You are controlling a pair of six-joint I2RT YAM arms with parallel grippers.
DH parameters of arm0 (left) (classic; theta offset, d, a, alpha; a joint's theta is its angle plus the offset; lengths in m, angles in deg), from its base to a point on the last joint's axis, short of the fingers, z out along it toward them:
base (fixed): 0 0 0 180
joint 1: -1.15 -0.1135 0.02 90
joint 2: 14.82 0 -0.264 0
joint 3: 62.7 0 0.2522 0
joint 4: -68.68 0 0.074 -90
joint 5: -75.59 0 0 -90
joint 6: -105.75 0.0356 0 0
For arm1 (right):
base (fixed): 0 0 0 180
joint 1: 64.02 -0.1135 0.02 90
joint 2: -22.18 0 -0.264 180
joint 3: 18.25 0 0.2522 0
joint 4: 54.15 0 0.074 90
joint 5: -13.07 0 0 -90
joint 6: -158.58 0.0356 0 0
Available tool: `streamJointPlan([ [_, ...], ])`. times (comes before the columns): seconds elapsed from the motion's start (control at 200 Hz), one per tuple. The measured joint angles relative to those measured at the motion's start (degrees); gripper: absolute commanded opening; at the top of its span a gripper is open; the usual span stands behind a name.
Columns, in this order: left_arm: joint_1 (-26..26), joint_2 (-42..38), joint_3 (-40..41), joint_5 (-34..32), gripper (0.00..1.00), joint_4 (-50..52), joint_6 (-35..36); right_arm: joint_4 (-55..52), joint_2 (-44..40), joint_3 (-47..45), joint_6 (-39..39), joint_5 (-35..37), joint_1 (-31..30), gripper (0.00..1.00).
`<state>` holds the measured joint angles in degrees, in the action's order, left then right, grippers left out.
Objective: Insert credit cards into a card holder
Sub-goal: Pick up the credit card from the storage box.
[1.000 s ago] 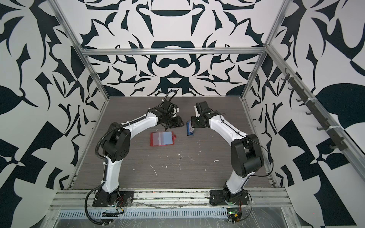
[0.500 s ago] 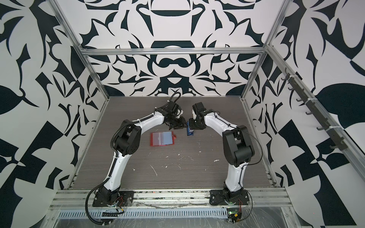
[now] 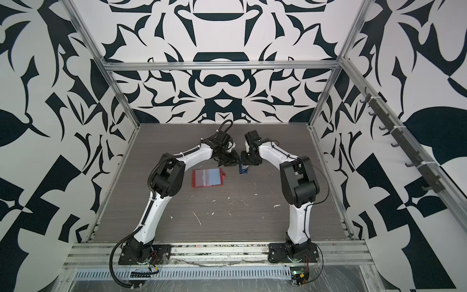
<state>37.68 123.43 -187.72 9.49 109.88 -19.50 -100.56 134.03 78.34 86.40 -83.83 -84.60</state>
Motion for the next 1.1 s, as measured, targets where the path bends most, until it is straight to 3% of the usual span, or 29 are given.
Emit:
streamJointPlan([
  [1.1, 0.0, 0.3, 0.0, 0.0, 0.33, -0.2, -1.4, -2.6, 3.7, 4.4, 0.2, 2.3, 0.2, 0.34],
])
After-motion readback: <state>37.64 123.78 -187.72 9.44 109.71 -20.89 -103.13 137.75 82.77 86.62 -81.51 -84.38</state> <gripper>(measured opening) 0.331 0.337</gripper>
